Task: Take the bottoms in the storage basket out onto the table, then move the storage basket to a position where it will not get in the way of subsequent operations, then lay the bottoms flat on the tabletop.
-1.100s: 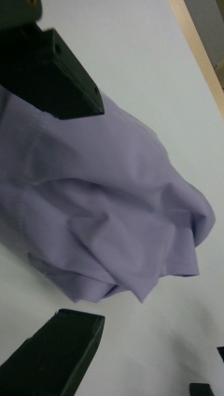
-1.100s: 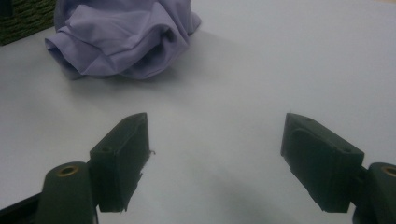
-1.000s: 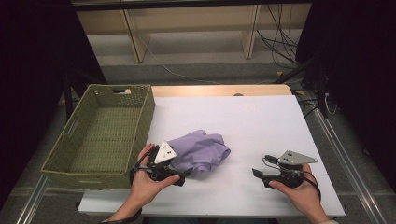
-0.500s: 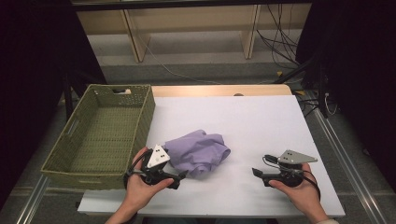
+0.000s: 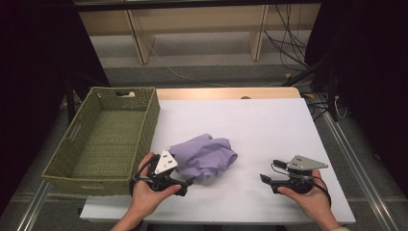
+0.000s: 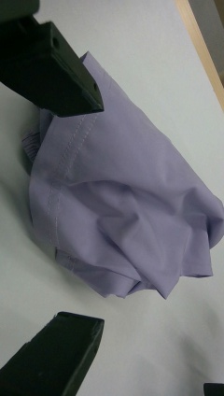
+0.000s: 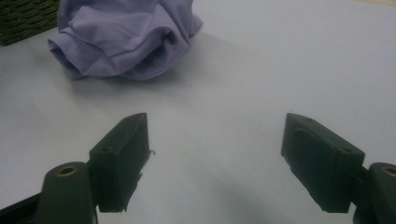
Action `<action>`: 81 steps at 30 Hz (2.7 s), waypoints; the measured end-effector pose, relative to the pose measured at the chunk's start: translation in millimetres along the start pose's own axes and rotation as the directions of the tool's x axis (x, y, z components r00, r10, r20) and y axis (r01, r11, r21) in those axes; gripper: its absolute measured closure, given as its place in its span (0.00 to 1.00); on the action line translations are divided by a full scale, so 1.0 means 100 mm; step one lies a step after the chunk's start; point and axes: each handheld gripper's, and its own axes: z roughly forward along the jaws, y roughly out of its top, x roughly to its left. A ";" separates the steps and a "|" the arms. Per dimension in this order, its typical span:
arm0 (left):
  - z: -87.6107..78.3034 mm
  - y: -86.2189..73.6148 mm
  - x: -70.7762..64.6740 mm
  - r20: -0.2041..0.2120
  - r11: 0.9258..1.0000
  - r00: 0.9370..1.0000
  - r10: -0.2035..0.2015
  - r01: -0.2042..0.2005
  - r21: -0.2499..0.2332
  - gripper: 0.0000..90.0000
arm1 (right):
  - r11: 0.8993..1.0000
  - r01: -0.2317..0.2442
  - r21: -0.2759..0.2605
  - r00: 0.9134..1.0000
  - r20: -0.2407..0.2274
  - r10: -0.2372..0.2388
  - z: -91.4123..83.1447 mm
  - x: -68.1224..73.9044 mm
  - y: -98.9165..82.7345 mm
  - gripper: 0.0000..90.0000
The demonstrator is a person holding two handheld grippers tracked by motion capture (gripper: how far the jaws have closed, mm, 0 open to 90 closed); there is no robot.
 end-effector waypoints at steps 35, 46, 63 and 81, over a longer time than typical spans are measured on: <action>0.08 -0.02 -0.22 0.028 0.994 0.995 0.099 -0.101 0.044 0.25 | 0.999 0.035 0.020 0.999 -0.023 -0.034 0.16 0.13 0.10 0.28; 0.47 0.01 -0.47 0.058 0.966 0.984 0.169 -0.177 0.188 0.22 | 0.998 0.063 0.028 0.996 -0.057 -0.061 0.40 0.31 0.27 0.29; 0.71 0.07 -0.38 0.006 0.952 0.989 0.148 -0.144 0.269 0.82 | 0.991 0.057 0.118 0.998 -0.015 -0.055 0.98 0.29 0.51 0.63; 0.62 0.22 -0.52 0.135 0.969 0.982 0.135 -0.159 0.187 0.89 | 0.983 0.012 0.181 0.999 0.045 -0.021 0.91 0.04 0.56 1.00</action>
